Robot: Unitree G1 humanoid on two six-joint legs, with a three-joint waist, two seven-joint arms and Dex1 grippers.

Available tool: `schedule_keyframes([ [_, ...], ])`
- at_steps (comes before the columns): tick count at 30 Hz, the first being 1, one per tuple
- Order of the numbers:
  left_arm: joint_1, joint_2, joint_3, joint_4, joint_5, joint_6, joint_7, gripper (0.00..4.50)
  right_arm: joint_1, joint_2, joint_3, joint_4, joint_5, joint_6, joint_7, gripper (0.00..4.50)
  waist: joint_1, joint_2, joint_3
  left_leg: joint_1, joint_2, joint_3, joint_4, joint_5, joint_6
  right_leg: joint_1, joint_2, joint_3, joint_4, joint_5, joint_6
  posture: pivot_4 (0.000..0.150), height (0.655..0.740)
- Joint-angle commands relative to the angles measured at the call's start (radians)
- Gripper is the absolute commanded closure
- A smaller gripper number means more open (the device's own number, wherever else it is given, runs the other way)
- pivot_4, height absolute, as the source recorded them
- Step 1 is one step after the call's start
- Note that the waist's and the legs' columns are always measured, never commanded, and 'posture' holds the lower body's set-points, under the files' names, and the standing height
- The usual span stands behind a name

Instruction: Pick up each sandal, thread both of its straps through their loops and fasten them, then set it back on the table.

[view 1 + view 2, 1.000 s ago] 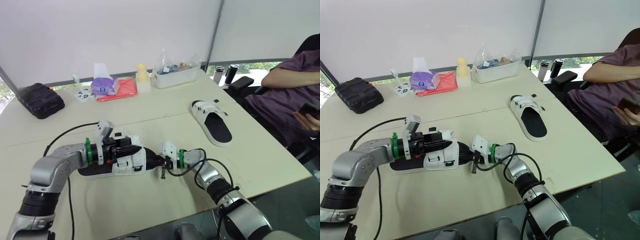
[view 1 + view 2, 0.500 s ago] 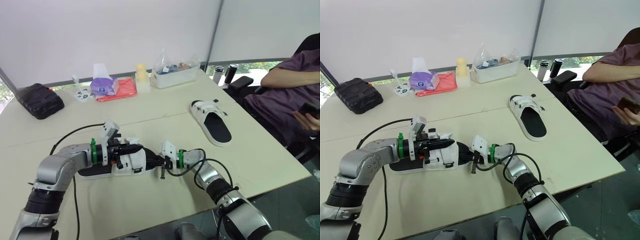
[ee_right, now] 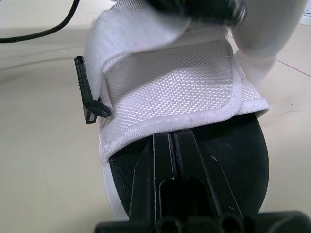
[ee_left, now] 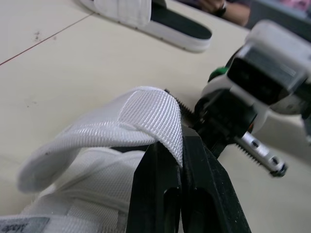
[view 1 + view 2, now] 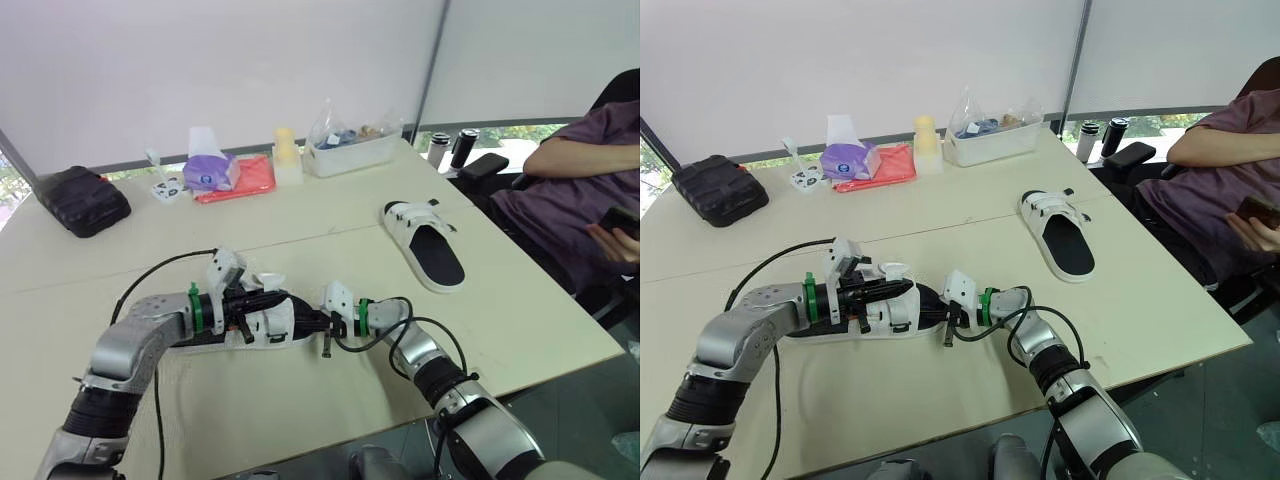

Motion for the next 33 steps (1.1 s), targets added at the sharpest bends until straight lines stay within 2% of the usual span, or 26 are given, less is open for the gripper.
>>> schedule_keyframes([
  [1,-0.011,0.028,0.011,-0.074,-0.061,0.044,-0.042,4.46,0.066,-0.021,0.052,0.148,-0.107,0.075,-0.026,4.50,-0.001,0.000,0.000,0.000,0.000,0.000,0.000,0.000,0.000,0.000,0.000,0.000,0.000,0.000,0.000,0.150,0.7400],
  [7,-0.005,0.022,0.023,-0.109,-0.132,0.113,-0.041,4.46,0.070,-0.020,0.053,0.151,-0.109,0.074,-0.028,4.50,-0.002,0.000,0.000,0.000,0.000,0.000,0.000,0.000,0.000,0.000,0.000,0.000,0.000,0.000,0.000,0.150,0.7400],
  [13,0.054,0.074,-0.093,-0.058,0.098,-0.115,-0.062,4.46,0.069,-0.020,0.051,0.149,-0.107,0.078,-0.029,4.50,-0.001,0.001,0.000,0.000,0.000,0.000,0.000,0.000,0.000,0.000,0.000,0.001,0.000,0.000,0.000,0.150,0.7400],
  [16,0.061,0.067,-0.099,-0.038,0.125,-0.166,-0.069,4.46,0.069,-0.021,0.051,0.150,-0.107,0.077,-0.029,4.50,-0.001,0.001,0.000,0.000,0.000,0.000,0.000,0.000,0.000,0.000,0.000,0.001,0.000,0.000,-0.001,0.150,0.7400],
  [18,0.058,0.054,-0.089,-0.036,0.119,-0.170,-0.061,4.46,0.070,-0.022,0.050,0.151,-0.106,0.077,-0.029,4.50,-0.001,0.001,0.000,0.000,0.000,0.000,0.000,0.000,0.000,0.000,0.000,0.000,0.000,-0.002,-0.003,0.150,0.7400],
  [22,0.009,-0.002,0.004,-0.055,-0.043,-0.006,-0.009,4.46,0.069,-0.023,0.049,0.153,-0.106,0.078,-0.029,4.50,-0.001,-0.001,0.000,0.000,0.000,0.000,0.000,0.000,0.000,0.000,0.000,0.000,0.000,-0.002,-0.003,0.150,0.7400],
  [25,-0.013,-0.006,0.029,-0.055,-0.071,0.041,0.015,3.71,0.068,-0.023,0.050,0.152,-0.106,0.079,-0.028,4.50,-0.002,0.000,0.000,0.000,0.000,0.000,0.000,0.000,0.000,0.000,0.000,0.000,0.000,-0.002,-0.003,0.150,0.7400],
  [31,-0.001,0.035,0.064,-0.055,-0.094,0.094,0.029,0.72,0.066,-0.019,0.051,0.154,-0.106,0.078,-0.027,4.50,-0.002,0.000,0.000,0.000,0.000,0.000,0.000,0.000,0.000,0.000,0.000,0.000,0.000,-0.002,-0.003,0.150,0.7400],
  [33,0.029,0.063,0.081,-0.079,-0.106,0.107,0.019,0.72,0.066,-0.019,0.050,0.156,-0.106,0.078,-0.028,4.50,-0.003,0.000,0.000,0.000,0.000,0.000,0.000,0.000,0.000,0.000,0.000,0.000,0.000,-0.002,-0.003,0.150,0.7400],
])
